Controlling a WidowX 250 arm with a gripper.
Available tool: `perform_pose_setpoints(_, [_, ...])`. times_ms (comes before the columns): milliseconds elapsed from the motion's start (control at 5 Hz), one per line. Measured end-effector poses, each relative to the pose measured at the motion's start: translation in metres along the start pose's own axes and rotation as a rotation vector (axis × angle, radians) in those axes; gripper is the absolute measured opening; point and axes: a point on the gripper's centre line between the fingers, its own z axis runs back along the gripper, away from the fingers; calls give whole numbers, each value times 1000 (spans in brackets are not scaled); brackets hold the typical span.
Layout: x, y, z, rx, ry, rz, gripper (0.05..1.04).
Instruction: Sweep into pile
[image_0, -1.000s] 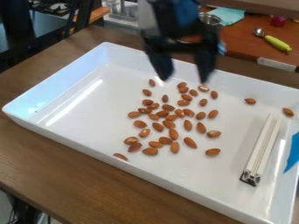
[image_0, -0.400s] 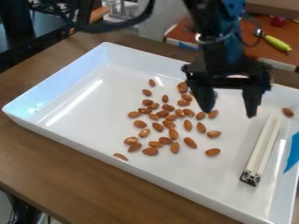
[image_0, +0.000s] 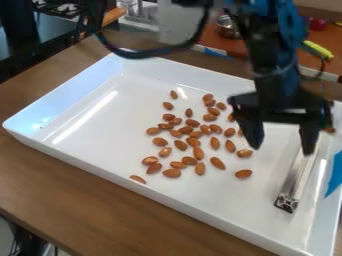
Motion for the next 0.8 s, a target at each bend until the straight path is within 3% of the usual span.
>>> perform_pose_setpoints(600, [1,-27,-25,36,17,-15,958])
perform_pose_setpoints(800, [2,-28,-27,45,15,12,677])
